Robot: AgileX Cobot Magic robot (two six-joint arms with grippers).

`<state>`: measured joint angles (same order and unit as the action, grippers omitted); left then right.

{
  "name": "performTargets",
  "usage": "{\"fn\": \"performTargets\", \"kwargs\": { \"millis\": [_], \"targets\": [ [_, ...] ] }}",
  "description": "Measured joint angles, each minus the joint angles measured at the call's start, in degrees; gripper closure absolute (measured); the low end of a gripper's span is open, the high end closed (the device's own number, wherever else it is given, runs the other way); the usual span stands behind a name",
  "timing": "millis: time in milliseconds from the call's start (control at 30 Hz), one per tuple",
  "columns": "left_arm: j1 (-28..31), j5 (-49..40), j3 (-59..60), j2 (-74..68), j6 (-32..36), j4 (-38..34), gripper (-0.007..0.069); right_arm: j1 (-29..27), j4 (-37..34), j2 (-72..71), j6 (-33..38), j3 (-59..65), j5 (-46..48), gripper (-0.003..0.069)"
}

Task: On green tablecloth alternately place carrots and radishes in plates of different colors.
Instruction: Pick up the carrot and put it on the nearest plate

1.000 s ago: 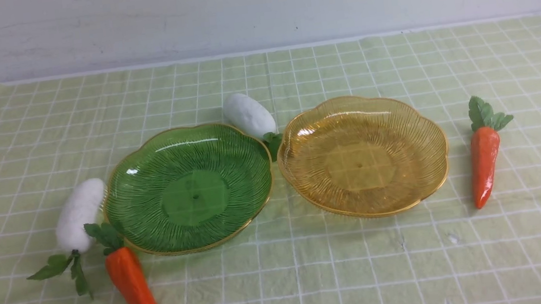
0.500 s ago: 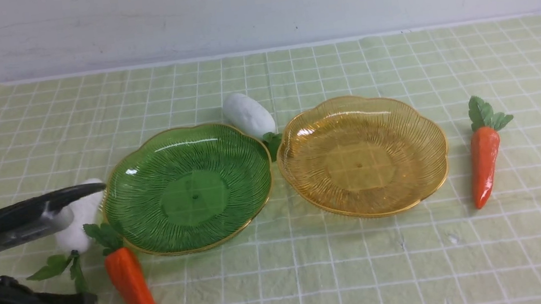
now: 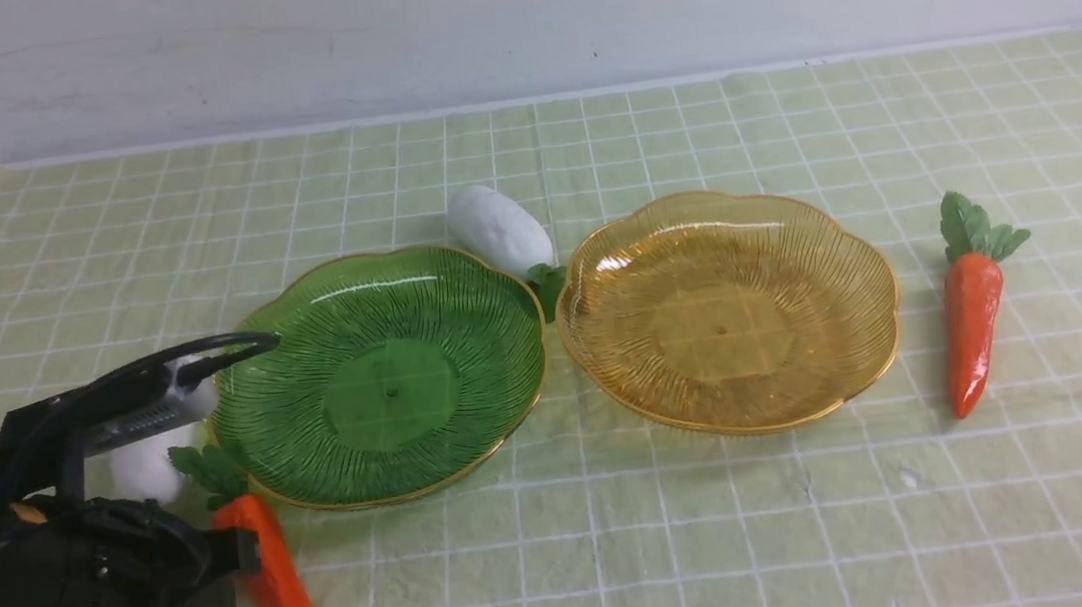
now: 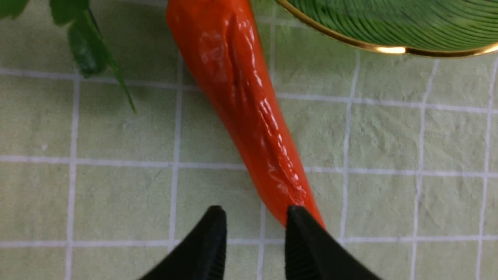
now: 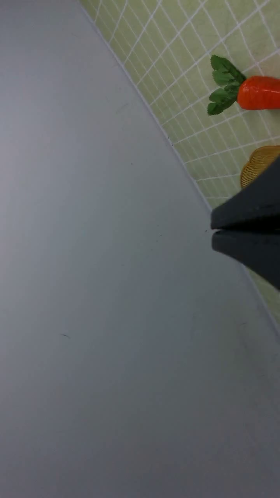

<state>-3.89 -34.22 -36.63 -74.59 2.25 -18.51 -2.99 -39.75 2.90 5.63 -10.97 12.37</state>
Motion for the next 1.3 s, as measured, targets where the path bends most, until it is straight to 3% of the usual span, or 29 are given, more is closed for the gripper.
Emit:
{"fn": "performTargets", "kwargs": {
  "millis": [300, 433, 500, 633, 667, 700, 767, 933, 1100, 1300],
  "targets": [
    [-0.12, 4.61, -0.06, -7.79, 1.28, -5.32, 0.0132, 0.0, 15.51, 23.75, 5.25, -24.1, 32.71, 0.0673],
    [-0.12, 8.08, -0.06, -9.62, 5.26, -10.14, 0.0095, 0.0, 16.49, 32.86, 8.17, -28.29, 40.04, 0.0673],
    [-0.12, 9.59, -0.06, -11.1, 6.95, -11.87, 0.0097, 0.0, 16.49, 36.97, 10.31, -28.6, 41.0, 0.0673],
    [-0.12, 10.62, -0.07, -14.33, 8.16, -12.48, 0.0176, 0.0, 16.37, 42.06, 12.93, -28.64, 41.29, 0.0673],
    [-0.12, 10.29, -0.07, -15.02, 8.29, -12.25, 0.0214, 0.0, 16.29, 42.87, 13.29, -28.71, 41.31, 0.0673],
    [-0.12, 9.67, -0.34, -15.59, 8.55, -11.45, 0.0315, 0.0, 16.29, 44.74, 13.46, -29.19, 41.69, 0.0673],
    [-0.12, 8.53, -0.6, -15.72, 8.66, -10.61, 0.0424, 0.0, 16.45, 47.31, 13.22, -30.72, 42.73, 0.0673],
    [-0.12, 2.32, -0.6, -12.87, 8.8, -8.78, 0.0419, 0.0, 19.83, 53.34, 9.03, -36.39, 45.23, 0.0673],
    [-0.12, -3.99, -1.34, -2.28, 7.23, -7.58, 0.0419, 0.0, 31.96, 62.65, -2.39, -44.16, 45.29, 0.0673],
    [-0.19, -8.13, -10.09, 3.08, 5.75, -7.09, 0.0419, -0.02, 37.43, 74.99, -7.65, -50.7, 42.61, 0.0636]
  ]
}}
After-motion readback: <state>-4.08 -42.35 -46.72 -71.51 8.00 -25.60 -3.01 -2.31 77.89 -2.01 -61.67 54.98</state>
